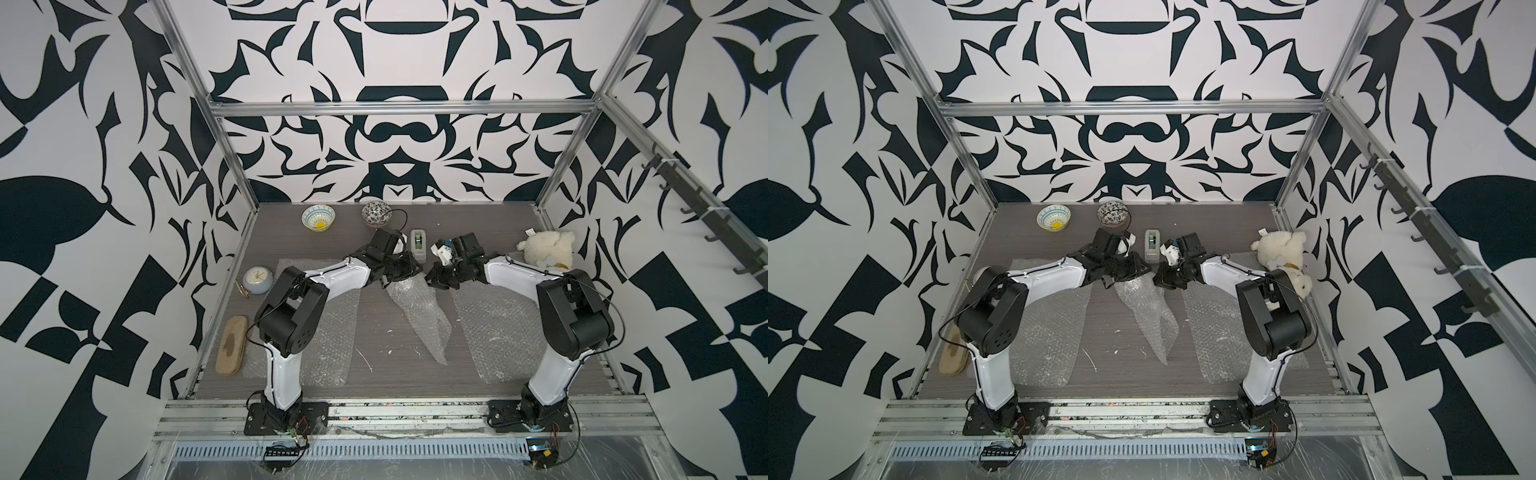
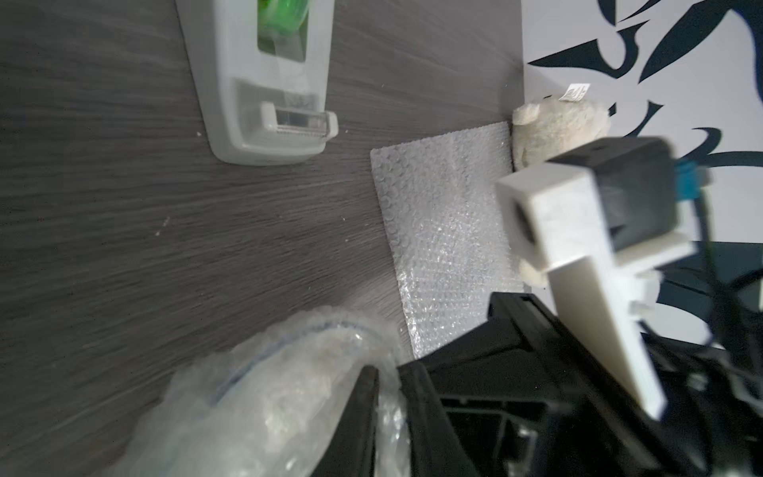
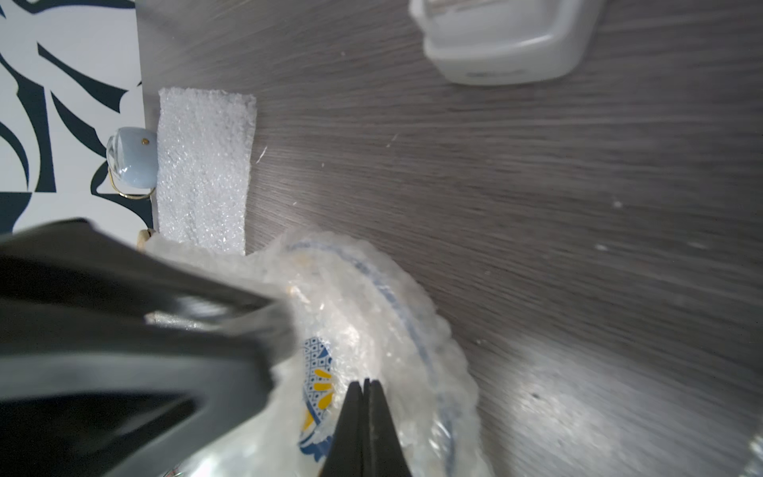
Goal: Wrap bowls in bubble wrap
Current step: Wrap the bowl in bubble wrap.
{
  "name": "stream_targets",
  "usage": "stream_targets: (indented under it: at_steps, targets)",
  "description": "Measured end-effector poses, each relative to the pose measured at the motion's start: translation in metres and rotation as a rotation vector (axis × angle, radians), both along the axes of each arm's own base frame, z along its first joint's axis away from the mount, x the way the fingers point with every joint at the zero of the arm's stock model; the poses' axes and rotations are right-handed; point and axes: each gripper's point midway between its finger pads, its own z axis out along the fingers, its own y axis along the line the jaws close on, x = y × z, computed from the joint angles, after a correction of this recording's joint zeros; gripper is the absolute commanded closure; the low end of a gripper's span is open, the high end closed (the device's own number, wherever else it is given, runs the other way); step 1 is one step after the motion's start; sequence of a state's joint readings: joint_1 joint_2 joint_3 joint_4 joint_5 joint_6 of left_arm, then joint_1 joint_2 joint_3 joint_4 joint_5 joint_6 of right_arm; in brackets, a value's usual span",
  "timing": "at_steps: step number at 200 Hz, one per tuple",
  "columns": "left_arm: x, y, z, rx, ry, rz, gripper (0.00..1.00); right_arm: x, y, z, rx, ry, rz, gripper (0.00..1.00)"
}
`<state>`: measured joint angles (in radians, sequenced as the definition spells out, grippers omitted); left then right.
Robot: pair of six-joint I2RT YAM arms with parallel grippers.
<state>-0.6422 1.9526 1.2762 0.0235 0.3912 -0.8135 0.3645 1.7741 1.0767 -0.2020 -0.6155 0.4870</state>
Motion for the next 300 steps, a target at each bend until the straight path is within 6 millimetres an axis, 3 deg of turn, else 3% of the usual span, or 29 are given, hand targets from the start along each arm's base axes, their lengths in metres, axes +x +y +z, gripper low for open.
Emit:
stream_targets:
  at_steps: [33,61,84,103,145,166,190,256,276,300]
  targets:
    - [-0.002,-0.003,-0.027,0.019,0.049,-0.010,0.82,-0.001,-0.015,0.019,-0.017,-0.046,-0.035,0.98]
    - [0.001,-0.006,-0.023,0.003,0.048,-0.009,0.82,-0.005,-0.013,0.047,-0.005,-0.134,-0.003,0.98]
    - [0.003,-0.010,-0.022,-0.006,0.050,-0.009,0.82,-0.015,-0.001,0.055,-0.008,-0.160,0.053,0.98]
    - [0.004,-0.011,-0.022,-0.010,0.049,-0.011,0.81,-0.019,0.007,0.044,-0.015,-0.139,0.088,0.99]
    - [0.004,-0.012,-0.021,-0.014,0.048,-0.012,0.76,-0.020,0.010,-0.003,-0.067,-0.036,0.099,0.99]
    - [0.004,-0.012,-0.020,-0.018,0.048,-0.011,0.67,-0.014,0.009,-0.020,-0.105,-0.016,0.090,0.99]
    - [0.003,-0.010,-0.012,-0.018,0.026,0.010,0.53,-0.010,0.008,-0.024,-0.142,-0.031,0.082,0.99]
    - [0.000,0.029,0.060,-0.034,-0.140,0.163,0.43,-0.010,0.012,-0.028,-0.197,-0.063,0.082,0.99]
    - [-0.013,0.048,0.049,-0.016,-0.126,0.216,0.37,-0.008,0.017,-0.031,-0.203,-0.062,0.090,0.99]
    - [-0.028,0.066,0.011,0.039,-0.045,0.264,0.33,-0.006,0.021,-0.035,-0.199,-0.055,0.096,0.99]
